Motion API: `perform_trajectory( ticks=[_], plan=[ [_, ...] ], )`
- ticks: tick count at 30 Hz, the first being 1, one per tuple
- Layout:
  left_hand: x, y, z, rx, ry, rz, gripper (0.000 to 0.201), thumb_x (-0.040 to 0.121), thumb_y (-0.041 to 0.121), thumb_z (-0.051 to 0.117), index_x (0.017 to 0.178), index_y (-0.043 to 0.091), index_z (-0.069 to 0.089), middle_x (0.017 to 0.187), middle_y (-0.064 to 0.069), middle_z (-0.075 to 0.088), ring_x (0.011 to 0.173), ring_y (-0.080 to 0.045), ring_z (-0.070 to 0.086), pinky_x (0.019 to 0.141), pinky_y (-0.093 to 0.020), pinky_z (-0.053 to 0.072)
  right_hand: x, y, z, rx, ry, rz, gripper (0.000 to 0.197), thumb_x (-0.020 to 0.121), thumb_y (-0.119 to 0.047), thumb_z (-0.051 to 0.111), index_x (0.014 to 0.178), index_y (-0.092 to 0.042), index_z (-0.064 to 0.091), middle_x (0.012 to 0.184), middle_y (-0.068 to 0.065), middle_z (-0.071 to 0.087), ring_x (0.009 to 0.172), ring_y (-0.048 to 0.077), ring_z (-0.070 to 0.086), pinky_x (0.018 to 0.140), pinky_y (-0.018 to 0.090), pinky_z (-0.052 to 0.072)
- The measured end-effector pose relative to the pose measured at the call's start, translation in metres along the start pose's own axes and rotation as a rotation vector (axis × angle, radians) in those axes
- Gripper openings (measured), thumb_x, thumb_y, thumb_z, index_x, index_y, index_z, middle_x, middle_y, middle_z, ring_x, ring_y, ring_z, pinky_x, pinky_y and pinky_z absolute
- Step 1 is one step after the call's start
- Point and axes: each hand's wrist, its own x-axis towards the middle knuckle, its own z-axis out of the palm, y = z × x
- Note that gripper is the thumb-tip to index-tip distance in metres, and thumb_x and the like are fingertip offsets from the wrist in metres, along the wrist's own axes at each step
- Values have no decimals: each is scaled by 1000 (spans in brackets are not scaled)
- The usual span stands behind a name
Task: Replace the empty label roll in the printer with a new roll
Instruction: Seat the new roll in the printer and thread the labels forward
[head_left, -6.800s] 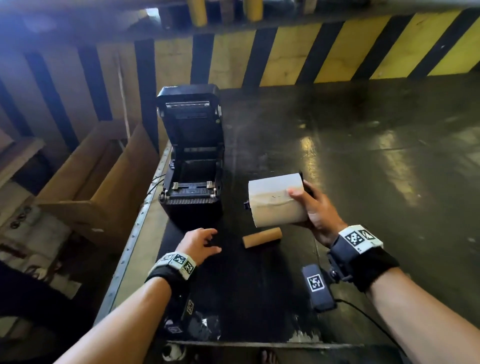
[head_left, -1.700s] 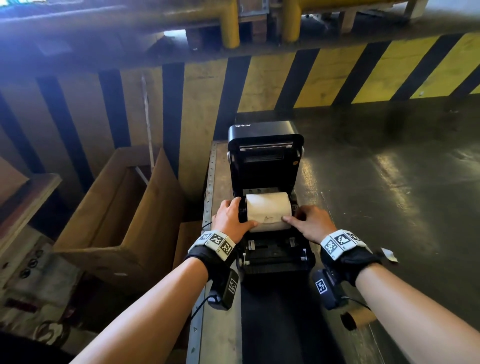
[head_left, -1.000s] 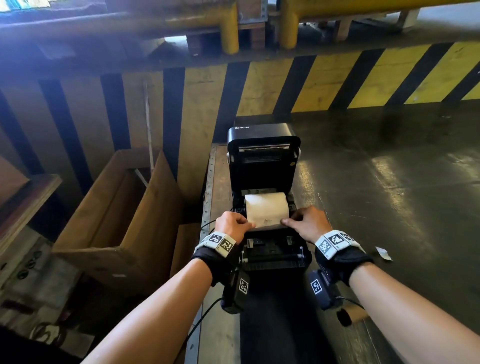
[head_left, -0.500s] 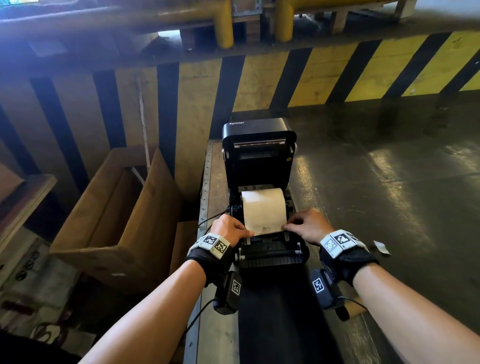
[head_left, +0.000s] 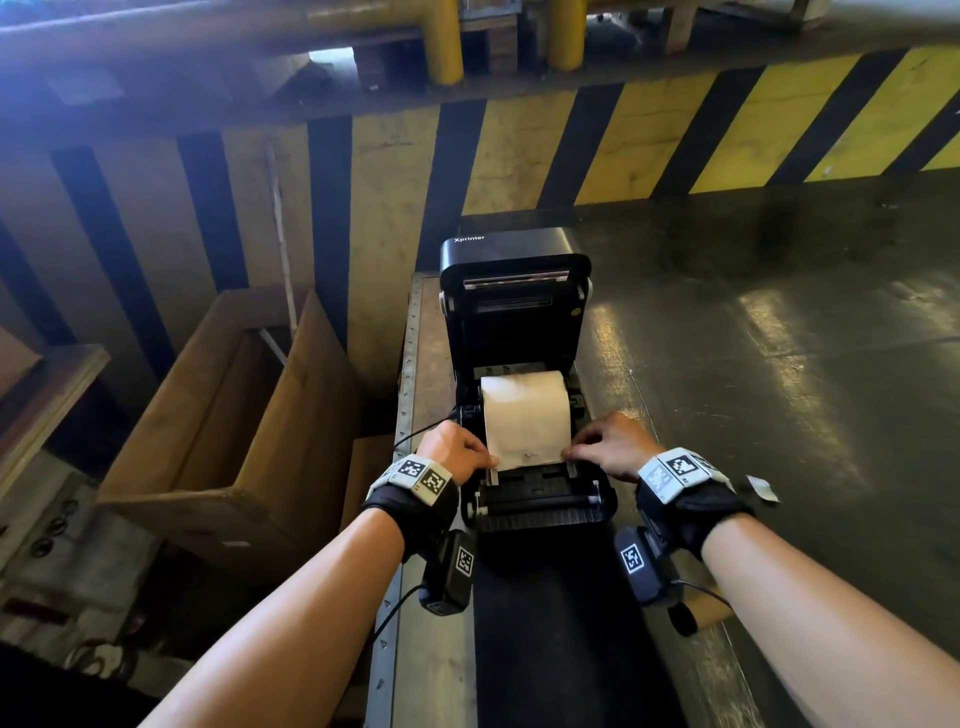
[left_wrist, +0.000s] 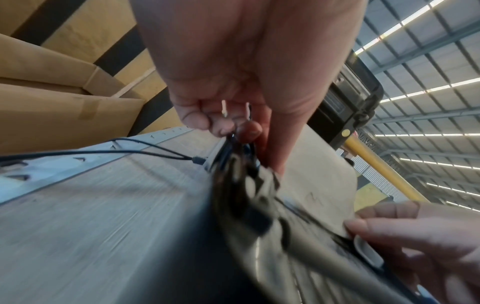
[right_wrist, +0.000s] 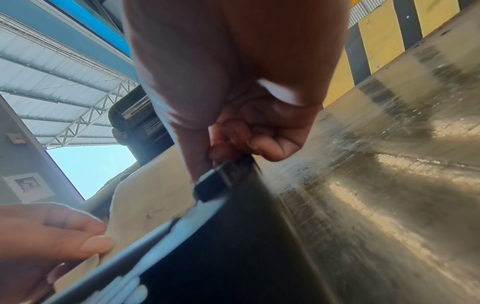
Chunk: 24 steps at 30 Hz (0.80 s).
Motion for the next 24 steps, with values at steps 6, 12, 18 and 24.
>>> perform_trajectory(
  ticks=[6,12,18,24],
  plan=[
    [4,-3,-3,-95,-49,1,25,77,31,74,91,11,76,86,-3,69,82,-16,64,73,-27,52,2,-6,-6,-42,-36,6,30,75,-32,73,97,-12,75,103,10,73,89,19,63,77,24,44],
    [1,-1,0,-67,-23,-5,20,79,31,73,85,11,76,75,1,65,70,-12,58,60,-21,44,2,-10,-7,-100,-69,6,32,76,-35,72,96,-10,74,102,11,72,86,20,62,66,23,47],
    [7,6,-2,-4,-52,-55,25,76,27,76,92,8,76,95,-8,72,80,-15,60,63,-22,47,-2,-7,-5,-94,-20,-28,29,81,-38,66,98,-15,73,106,8,71,92,20,62,75,24,41],
    [8,-2,0,-122,-26,-96,15,71,37,78,74,22,75,90,-6,73,86,-21,67,80,-33,56,-1,-11,-6,-124,-78,-4,31,80,-33,67,104,-13,71,111,10,70,99,23,63,72,23,42]
  ],
)
